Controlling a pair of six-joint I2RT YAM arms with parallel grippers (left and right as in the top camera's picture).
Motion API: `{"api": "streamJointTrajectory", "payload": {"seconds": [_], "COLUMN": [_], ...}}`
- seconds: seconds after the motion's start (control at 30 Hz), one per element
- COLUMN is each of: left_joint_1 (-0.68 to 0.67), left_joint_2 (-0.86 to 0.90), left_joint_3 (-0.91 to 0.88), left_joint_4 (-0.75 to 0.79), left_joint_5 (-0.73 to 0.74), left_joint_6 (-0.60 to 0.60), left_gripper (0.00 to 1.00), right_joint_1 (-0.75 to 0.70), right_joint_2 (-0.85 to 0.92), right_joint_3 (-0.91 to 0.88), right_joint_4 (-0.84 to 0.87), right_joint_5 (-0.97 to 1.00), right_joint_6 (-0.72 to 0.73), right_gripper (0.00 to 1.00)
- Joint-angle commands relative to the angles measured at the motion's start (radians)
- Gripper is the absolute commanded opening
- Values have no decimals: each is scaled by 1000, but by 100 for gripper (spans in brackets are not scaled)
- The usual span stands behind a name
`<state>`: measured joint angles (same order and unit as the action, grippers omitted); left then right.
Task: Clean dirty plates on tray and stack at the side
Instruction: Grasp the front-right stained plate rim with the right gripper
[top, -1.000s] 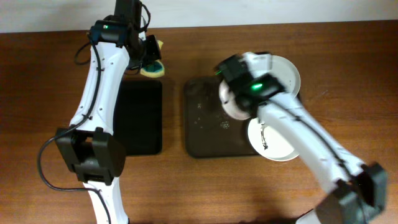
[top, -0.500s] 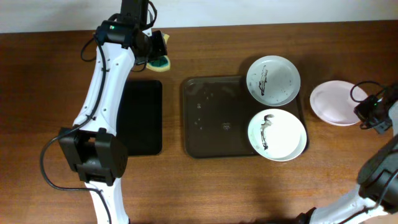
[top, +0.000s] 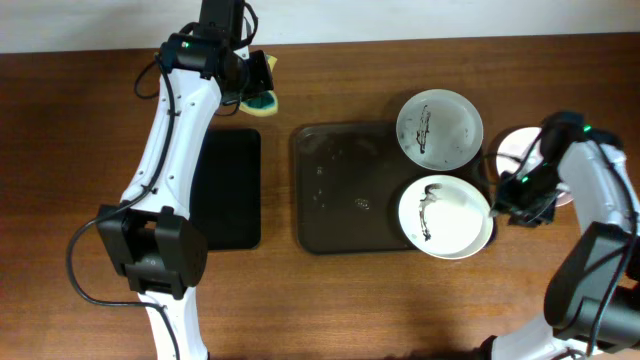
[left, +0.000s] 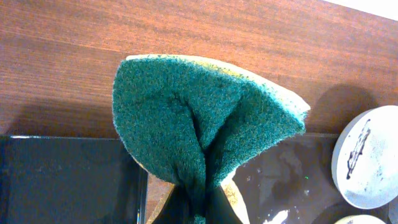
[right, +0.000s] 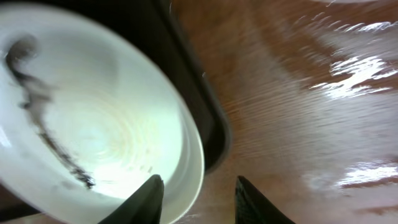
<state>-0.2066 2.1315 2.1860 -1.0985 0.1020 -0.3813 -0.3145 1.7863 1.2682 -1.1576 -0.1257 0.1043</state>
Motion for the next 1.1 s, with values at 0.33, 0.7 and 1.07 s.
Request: {"api": "streamJointTrajectory", "payload": {"seconds": [0.33, 0.7, 1.07], "left_joint_1": [-1, -17, -168], "left_joint_2": [-18, -16, 14], "left_joint_3": [8, 6, -176], "left_joint_4": [4, -5, 42], "left_joint_5": [10, 10, 14], "left_joint_6": [16, 16, -39], "left_gripper": [0, 0, 0], "right_joint_1": [237, 629, 555], "right_joint_2": [-9, -9, 167], "right_joint_3": [-196, -31, -30], "right_joint_4": [203, 393, 534], "right_joint_5": [-122, 192, 80], "right_joint_6": [2, 165, 116], "right_gripper": [4, 5, 40]}}
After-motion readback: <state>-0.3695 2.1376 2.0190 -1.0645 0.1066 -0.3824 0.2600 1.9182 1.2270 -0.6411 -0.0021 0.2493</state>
